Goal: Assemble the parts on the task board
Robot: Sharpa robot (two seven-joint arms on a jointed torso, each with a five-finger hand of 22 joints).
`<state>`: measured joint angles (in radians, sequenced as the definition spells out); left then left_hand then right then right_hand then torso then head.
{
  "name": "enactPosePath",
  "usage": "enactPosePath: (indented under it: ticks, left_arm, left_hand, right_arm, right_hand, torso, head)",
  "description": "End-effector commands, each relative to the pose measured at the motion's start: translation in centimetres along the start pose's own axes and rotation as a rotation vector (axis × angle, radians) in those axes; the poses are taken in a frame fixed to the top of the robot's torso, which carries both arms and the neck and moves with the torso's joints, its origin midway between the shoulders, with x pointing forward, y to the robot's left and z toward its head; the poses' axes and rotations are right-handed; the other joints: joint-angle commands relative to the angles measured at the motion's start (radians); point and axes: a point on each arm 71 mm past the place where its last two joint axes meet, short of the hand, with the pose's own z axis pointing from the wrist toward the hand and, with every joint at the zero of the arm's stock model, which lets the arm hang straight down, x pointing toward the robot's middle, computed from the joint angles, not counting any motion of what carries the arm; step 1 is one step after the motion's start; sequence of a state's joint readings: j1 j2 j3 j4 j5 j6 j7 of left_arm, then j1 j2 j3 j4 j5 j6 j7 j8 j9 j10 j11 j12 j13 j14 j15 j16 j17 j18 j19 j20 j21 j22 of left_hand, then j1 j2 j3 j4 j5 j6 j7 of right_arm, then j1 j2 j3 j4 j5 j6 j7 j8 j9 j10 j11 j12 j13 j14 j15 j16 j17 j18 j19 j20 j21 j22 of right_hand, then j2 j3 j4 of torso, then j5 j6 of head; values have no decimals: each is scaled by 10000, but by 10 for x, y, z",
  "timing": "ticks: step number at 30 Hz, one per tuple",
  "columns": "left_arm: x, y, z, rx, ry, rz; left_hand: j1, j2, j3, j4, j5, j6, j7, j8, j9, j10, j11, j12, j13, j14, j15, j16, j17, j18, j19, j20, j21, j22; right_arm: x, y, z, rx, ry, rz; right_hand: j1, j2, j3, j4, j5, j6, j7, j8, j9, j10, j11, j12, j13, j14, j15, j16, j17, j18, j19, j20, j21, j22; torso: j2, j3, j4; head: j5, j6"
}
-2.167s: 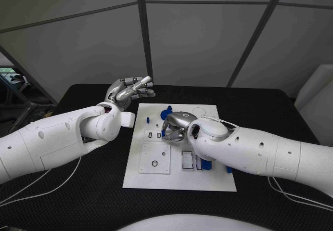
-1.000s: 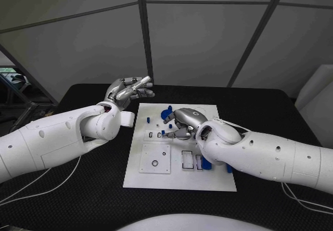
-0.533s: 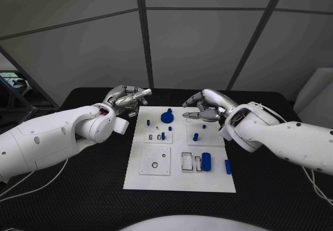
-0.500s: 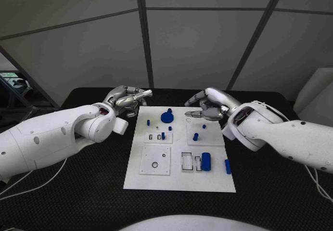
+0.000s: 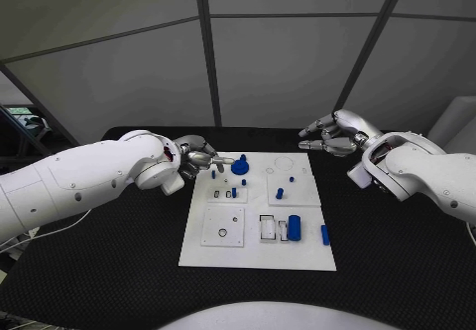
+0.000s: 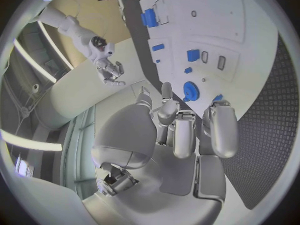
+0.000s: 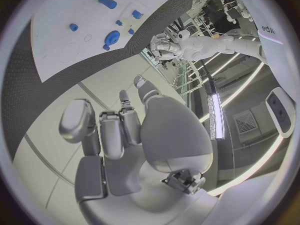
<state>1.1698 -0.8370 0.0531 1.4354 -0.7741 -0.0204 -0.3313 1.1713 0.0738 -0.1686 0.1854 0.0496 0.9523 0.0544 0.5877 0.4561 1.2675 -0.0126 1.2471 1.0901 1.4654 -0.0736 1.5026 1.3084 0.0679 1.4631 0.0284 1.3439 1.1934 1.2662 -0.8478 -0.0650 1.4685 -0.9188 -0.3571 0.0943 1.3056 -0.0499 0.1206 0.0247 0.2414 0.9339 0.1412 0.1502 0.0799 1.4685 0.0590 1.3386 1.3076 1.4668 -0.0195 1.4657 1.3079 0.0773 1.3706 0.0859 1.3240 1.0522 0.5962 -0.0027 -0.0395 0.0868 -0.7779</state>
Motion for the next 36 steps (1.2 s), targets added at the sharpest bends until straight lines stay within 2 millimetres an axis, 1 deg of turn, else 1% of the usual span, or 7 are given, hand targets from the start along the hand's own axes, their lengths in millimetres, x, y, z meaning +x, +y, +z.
enactPosePath:
  ticks: [1,6,9,12,20,23,36]
  left_arm:
    - [1,5,5,-1618,-96,1901]
    - [11,-2,16,-2234,-31,2403]
    - [15,-6,21,-2361,-1,2579]
    - [20,-10,26,-2431,109,2750]
    - [35,-16,36,-2543,477,3196]
    - [39,-18,39,-2533,546,3278]
    - [47,-25,44,-2503,819,3466]
  left_hand:
    - [-84,37,-174,75,-27,-438,59,228,362,-67,14,31,37,718,-26,-23,1556,-3,16,-34,72,111]
    - [-289,-61,-518,282,-28,-1053,256,-172,275,-140,165,-3,-3,722,94,-28,1569,-27,41,45,141,227]
    - [-280,-49,-596,316,-27,-1123,307,-298,212,-130,214,15,22,722,130,-32,1568,-40,58,82,183,296]
    - [-280,-43,-614,326,-28,-1128,316,-321,199,-123,222,24,34,723,138,-32,1570,-50,75,89,220,356]
    - [-210,-17,-631,307,-27,-1105,330,-366,171,-124,238,29,39,723,155,-34,1572,-62,97,109,269,434]
    - [-142,3,-638,281,-26,-1048,329,-373,163,-110,241,47,65,723,163,-36,1574,-63,101,122,284,455]
    - [48,104,-597,202,-24,-837,289,-311,204,-100,216,69,93,724,152,-40,1579,-64,107,138,323,512]
  right_arm:
    - [1,1,2,-71,229,111]
    - [3,3,5,-120,301,-102]
    - [4,4,6,-122,320,-156]
    - [5,4,8,-115,333,-207]
    - [7,5,11,-71,350,-262]
    - [8,5,12,-39,365,-273]
    - [9,4,16,48,401,-333]
  right_hand:
    - [-1,45,10,-64,38,76,20,64,11,73,-72,-26,564,631,-34,-75,1086,179,-59,-2,-68,-27]
    - [-7,36,-3,-70,43,62,20,57,3,61,-74,-61,534,623,-37,-98,1058,185,-69,-5,-89,-61]
    - [-14,32,-13,-72,47,48,20,50,-4,58,-74,-74,524,621,-38,-110,1046,187,-74,-7,-103,-82]
    - [-16,31,-17,-73,49,43,21,48,-7,58,-74,-77,522,620,-39,-113,1043,188,-76,-8,-107,-87]
    - [-44,21,-50,-73,67,6,22,31,-25,53,-74,-105,499,616,-41,-136,1020,192,-81,-13,-134,-120]
    - [-53,20,-59,-71,74,-3,23,28,-29,48,-73,-121,486,613,-41,-147,1008,194,-85,-13,-143,-134]
    - [-86,19,-89,-61,99,-25,24,20,-41,37,-73,-159,455,606,-42,-178,974,203,-102,-16,-181,-193]
  torso:
    - [-43,66,27]
    - [-43,48,18]
    - [-44,48,7]
    - [-38,43,-2]
    - [-31,49,19]
    - [-28,37,16]
    - [-27,37,19]
  head:
    - [0,-60]
    - [47,-104]
    - [37,-130]
    - [31,-149]
    - [21,-203]
    - [12,-223]
    - [-12,-311]
